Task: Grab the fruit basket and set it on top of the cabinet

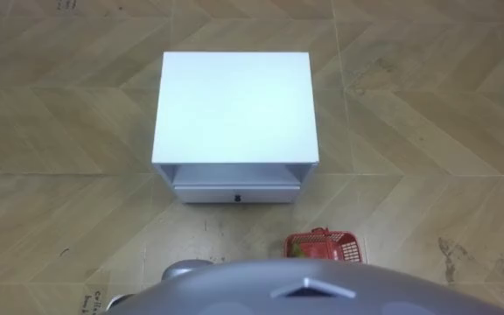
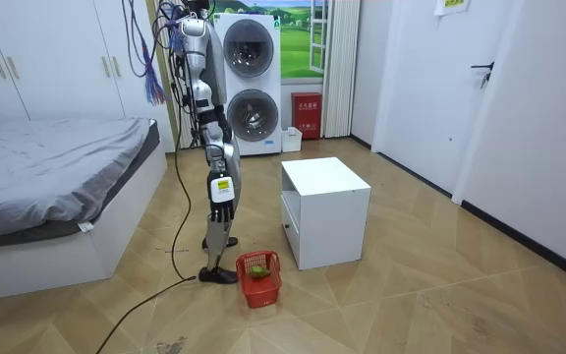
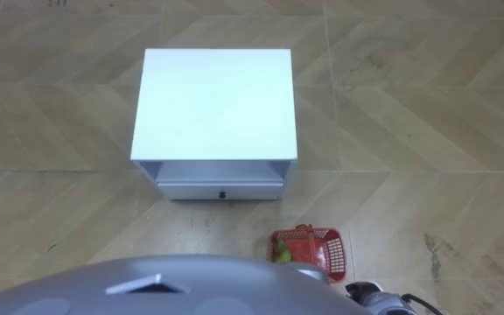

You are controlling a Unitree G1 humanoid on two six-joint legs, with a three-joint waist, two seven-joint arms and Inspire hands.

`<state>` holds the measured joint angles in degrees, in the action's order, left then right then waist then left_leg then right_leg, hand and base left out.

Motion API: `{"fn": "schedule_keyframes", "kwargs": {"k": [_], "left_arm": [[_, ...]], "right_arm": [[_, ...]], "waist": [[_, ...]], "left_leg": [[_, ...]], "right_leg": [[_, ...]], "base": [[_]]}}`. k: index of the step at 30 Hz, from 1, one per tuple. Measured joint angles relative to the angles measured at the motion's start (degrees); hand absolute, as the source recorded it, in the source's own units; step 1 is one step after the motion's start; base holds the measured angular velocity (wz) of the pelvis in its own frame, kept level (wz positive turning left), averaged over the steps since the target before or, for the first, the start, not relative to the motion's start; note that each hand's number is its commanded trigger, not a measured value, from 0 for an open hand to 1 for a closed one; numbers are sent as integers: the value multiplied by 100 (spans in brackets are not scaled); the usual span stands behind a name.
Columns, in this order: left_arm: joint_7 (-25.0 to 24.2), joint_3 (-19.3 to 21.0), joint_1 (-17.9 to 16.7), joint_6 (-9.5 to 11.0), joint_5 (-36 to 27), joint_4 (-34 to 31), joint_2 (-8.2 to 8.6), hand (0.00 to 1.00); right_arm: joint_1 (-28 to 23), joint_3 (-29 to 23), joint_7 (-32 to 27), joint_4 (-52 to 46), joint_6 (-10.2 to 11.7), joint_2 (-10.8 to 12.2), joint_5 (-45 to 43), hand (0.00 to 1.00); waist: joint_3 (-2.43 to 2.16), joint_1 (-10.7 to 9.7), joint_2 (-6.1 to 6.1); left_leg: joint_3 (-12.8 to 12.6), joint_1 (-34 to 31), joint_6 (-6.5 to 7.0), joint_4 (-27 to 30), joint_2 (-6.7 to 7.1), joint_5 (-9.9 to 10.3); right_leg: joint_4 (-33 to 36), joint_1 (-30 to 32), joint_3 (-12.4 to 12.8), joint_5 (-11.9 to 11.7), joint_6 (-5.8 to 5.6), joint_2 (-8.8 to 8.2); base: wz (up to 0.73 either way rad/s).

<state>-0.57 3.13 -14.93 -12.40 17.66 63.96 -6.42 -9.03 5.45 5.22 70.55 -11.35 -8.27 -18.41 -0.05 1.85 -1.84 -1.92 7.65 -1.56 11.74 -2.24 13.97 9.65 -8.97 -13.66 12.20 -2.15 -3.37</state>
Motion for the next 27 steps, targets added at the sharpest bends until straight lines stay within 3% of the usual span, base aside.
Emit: {"fn": "schedule_keyframes", "kwargs": {"k": [27], "left_arm": [[19, 114, -10, 40, -178, 0, -4, 0]], "right_arm": [[91, -111, 146, 170, 1, -1, 164, 0]], "waist": [[8, -4, 6]], "left_leg": [[11, -5, 0, -2, 6, 0]], "right_leg": [[8, 3, -17, 17, -2, -11]], "base": [[0]]}}
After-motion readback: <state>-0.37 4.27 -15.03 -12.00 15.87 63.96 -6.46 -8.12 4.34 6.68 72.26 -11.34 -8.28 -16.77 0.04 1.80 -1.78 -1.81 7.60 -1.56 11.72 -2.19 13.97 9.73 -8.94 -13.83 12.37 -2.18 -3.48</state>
